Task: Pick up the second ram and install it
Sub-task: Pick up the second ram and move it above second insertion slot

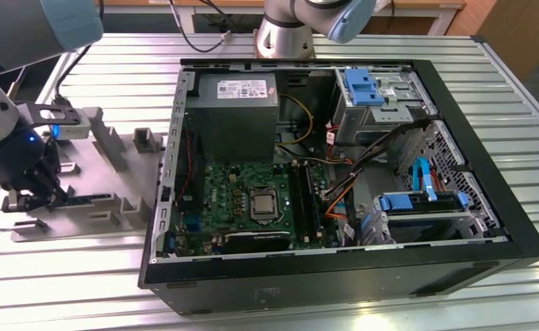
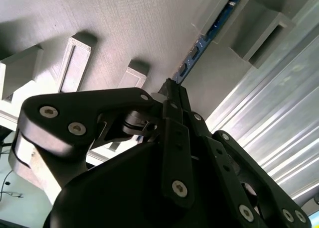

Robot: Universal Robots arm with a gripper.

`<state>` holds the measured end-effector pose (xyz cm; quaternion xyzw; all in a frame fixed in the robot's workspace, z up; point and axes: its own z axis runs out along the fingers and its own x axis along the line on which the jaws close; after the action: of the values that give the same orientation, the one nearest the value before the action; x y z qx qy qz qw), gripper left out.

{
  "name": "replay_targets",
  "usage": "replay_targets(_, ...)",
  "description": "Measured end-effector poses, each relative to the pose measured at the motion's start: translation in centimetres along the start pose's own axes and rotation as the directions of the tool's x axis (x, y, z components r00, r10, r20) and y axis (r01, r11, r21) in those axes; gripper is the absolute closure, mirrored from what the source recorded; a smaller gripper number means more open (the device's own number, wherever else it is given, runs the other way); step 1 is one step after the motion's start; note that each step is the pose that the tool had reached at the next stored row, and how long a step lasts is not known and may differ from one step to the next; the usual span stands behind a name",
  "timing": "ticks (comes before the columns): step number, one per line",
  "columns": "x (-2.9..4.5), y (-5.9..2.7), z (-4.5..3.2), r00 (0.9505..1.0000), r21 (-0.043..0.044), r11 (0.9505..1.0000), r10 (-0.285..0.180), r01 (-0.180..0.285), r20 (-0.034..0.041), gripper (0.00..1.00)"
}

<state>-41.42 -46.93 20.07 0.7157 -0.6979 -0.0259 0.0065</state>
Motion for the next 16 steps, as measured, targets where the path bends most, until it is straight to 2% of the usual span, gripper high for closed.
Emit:
replay_targets(4,-0.01,0.00,-0.07,0.9999,0.0006,0.9999,0.017,-0.017,0.0009,0.87)
replay_targets(6,0.00,0.00,-0.08,0.9992,0.0011,0.9992,0.041,-0.041,0.0019,0.87)
replay_targets(16,0.00,0.00,-0.08,0.9990,0.0011,0.9990,0.044,-0.044,0.0020,0.88)
